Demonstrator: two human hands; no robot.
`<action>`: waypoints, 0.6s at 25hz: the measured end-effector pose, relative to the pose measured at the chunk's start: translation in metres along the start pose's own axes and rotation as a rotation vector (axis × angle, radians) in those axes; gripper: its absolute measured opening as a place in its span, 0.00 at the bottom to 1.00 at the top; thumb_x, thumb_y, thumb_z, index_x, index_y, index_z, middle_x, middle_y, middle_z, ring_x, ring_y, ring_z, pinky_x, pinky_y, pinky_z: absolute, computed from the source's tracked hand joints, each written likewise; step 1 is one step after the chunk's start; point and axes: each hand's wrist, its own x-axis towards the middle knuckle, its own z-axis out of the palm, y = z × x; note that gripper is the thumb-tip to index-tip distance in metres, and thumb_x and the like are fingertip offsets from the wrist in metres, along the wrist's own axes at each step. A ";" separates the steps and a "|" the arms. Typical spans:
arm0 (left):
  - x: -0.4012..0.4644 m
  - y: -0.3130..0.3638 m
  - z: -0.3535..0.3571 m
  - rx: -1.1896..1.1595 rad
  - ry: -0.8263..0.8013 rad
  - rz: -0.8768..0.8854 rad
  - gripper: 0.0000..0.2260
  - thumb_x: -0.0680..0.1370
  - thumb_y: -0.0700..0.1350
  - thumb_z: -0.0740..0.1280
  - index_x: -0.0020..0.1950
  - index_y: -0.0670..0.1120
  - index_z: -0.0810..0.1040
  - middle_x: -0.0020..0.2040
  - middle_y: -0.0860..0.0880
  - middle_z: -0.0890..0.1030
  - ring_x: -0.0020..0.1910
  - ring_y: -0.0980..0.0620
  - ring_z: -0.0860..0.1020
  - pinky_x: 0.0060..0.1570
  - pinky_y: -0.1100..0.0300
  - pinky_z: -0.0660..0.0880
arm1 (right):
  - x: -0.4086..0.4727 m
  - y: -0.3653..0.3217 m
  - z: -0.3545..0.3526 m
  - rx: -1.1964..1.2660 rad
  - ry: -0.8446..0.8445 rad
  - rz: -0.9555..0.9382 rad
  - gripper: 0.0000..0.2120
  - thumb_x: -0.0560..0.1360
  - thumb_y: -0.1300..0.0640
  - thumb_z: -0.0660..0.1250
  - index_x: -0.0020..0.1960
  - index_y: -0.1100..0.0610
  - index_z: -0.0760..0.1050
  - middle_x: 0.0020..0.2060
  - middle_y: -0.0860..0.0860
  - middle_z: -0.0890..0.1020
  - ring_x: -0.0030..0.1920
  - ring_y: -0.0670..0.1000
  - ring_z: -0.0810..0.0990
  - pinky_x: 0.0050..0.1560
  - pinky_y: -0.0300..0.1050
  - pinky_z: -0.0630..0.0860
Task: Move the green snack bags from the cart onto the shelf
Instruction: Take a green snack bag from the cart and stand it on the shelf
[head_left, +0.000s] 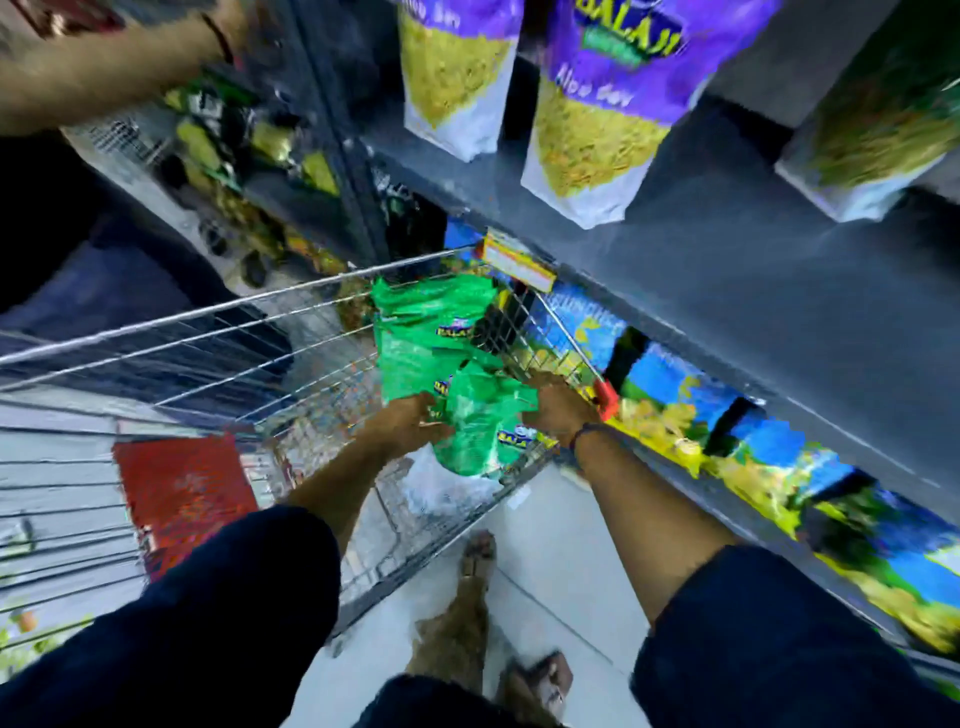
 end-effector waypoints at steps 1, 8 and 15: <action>0.006 -0.001 0.011 -0.083 -0.053 -0.018 0.21 0.71 0.48 0.71 0.60 0.40 0.73 0.58 0.38 0.79 0.57 0.44 0.77 0.52 0.58 0.69 | 0.013 0.008 0.004 -0.026 -0.025 0.054 0.35 0.69 0.59 0.70 0.72 0.59 0.59 0.69 0.63 0.68 0.68 0.61 0.68 0.68 0.53 0.67; 0.024 -0.005 0.051 -0.126 0.069 -0.173 0.24 0.67 0.46 0.74 0.59 0.39 0.74 0.57 0.34 0.79 0.56 0.37 0.77 0.51 0.49 0.74 | 0.032 0.011 0.007 -0.188 -0.106 0.158 0.24 0.70 0.59 0.69 0.64 0.59 0.70 0.60 0.61 0.78 0.59 0.62 0.78 0.56 0.54 0.76; -0.044 0.054 -0.038 -0.229 0.304 -0.007 0.20 0.66 0.41 0.74 0.55 0.36 0.78 0.56 0.36 0.81 0.55 0.41 0.78 0.51 0.52 0.74 | -0.067 -0.017 -0.088 0.162 0.198 -0.069 0.13 0.64 0.50 0.75 0.44 0.56 0.80 0.43 0.60 0.83 0.48 0.59 0.80 0.40 0.45 0.68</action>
